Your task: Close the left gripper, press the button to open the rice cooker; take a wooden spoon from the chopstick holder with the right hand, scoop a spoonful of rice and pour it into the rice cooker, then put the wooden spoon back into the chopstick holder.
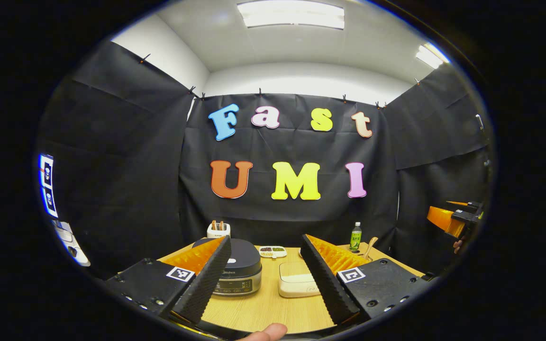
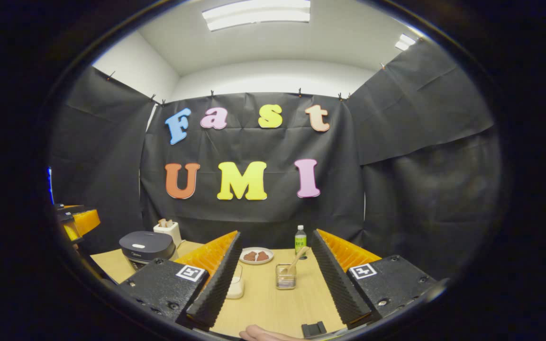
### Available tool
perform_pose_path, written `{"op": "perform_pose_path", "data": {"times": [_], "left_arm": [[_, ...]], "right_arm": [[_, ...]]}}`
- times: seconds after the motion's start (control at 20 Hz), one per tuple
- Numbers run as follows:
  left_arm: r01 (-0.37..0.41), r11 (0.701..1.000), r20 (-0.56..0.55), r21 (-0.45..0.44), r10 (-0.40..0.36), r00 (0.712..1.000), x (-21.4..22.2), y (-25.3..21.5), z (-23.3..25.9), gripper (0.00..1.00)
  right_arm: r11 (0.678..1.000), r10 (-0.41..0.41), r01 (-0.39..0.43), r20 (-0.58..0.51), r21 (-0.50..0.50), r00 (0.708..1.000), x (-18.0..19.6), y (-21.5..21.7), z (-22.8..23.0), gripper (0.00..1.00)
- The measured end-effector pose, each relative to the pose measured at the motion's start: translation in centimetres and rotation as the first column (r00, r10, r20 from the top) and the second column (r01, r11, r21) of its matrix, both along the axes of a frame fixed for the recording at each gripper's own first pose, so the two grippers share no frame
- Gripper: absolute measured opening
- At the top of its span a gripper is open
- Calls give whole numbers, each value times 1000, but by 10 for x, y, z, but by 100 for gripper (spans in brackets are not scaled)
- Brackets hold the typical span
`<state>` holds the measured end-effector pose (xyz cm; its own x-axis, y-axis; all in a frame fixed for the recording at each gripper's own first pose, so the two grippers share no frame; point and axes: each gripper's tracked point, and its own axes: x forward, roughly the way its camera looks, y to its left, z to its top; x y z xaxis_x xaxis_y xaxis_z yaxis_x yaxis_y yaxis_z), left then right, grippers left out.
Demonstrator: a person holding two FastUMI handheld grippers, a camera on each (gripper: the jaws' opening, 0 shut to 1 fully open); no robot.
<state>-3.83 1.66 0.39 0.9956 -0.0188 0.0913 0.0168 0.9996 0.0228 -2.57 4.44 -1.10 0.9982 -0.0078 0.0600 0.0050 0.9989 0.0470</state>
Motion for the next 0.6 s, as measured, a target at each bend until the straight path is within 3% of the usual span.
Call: {"op": "perform_pose_path", "data": {"times": [0.2,0.6], "left_arm": [[-4,999,12,42,4,1000,-2,-3,-2,94],[-6,999,-21,44,7,1000,-2,-3,-11,95]], "right_arm": [[999,35,-35,-10,-6,999,-3,9,-5,95],[1000,22,-22,-19,-2,1000,-6,1,-9,96]]}}
